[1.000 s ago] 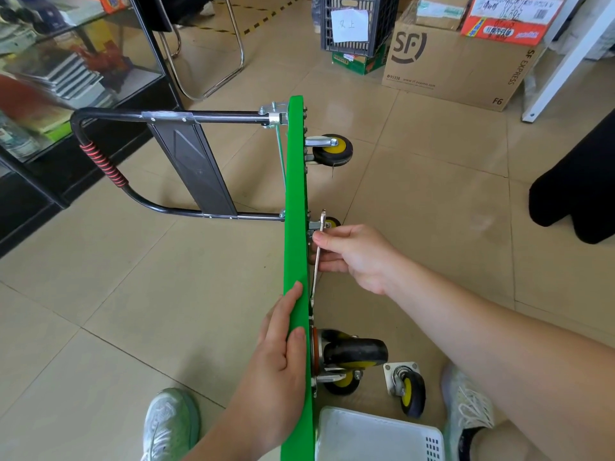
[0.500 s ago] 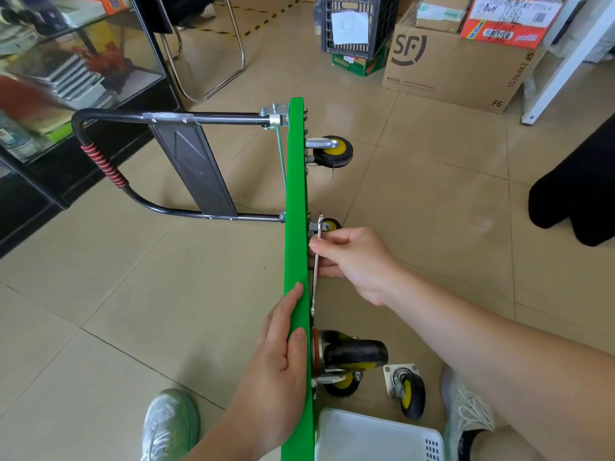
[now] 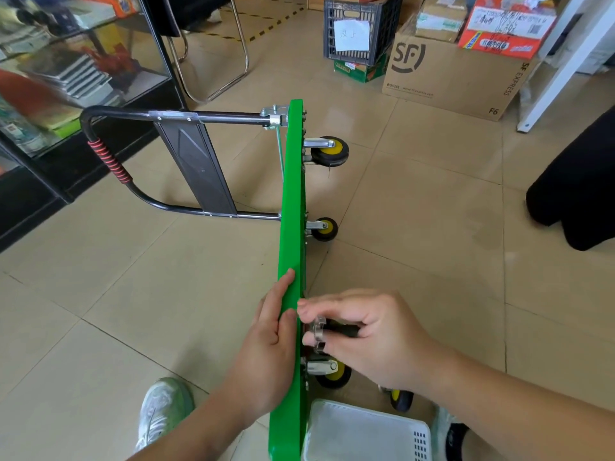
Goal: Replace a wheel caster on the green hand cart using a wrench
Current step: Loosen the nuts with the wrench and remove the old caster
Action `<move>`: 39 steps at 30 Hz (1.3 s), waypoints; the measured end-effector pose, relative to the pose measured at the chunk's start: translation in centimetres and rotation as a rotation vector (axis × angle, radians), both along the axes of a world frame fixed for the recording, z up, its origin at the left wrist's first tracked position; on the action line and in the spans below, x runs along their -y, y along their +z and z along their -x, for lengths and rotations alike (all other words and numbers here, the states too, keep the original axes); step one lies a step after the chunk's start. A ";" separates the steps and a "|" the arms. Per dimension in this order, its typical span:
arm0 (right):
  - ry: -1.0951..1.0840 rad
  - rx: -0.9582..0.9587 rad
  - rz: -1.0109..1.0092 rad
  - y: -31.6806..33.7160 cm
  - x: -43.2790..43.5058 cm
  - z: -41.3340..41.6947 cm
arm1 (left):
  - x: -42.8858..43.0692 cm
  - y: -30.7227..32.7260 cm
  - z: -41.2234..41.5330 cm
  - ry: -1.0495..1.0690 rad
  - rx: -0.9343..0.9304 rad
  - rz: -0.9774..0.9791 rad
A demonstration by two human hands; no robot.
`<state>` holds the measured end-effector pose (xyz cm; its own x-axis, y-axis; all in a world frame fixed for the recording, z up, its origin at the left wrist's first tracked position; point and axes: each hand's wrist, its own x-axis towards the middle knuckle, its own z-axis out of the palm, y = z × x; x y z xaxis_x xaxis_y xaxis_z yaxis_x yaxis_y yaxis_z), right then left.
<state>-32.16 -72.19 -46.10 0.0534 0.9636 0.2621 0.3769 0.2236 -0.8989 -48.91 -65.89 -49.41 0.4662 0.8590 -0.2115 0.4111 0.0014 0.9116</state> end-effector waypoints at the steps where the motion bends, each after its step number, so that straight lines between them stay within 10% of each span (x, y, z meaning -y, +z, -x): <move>1: -0.023 -0.022 -0.021 -0.1 -0.1 -0.1 | 0.0 0.0 0.0 0.003 -0.004 0.002; 19: -0.247 -0.652 0.397 0.4 -9.2 -4.4 | -0.1 -0.2 -0.1 -0.003 -0.020 0.009; 39: -0.128 -0.662 0.501 -0.5 -11.8 -3.8 | -0.3 0.1 0.2 -0.029 -0.018 0.006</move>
<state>-28.35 -60.38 -46.61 0.1627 0.9335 -0.3196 -0.2683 -0.2699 -0.9248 -49.07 -65.60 -49.30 0.4866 0.8441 -0.2252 0.4274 -0.0052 0.9040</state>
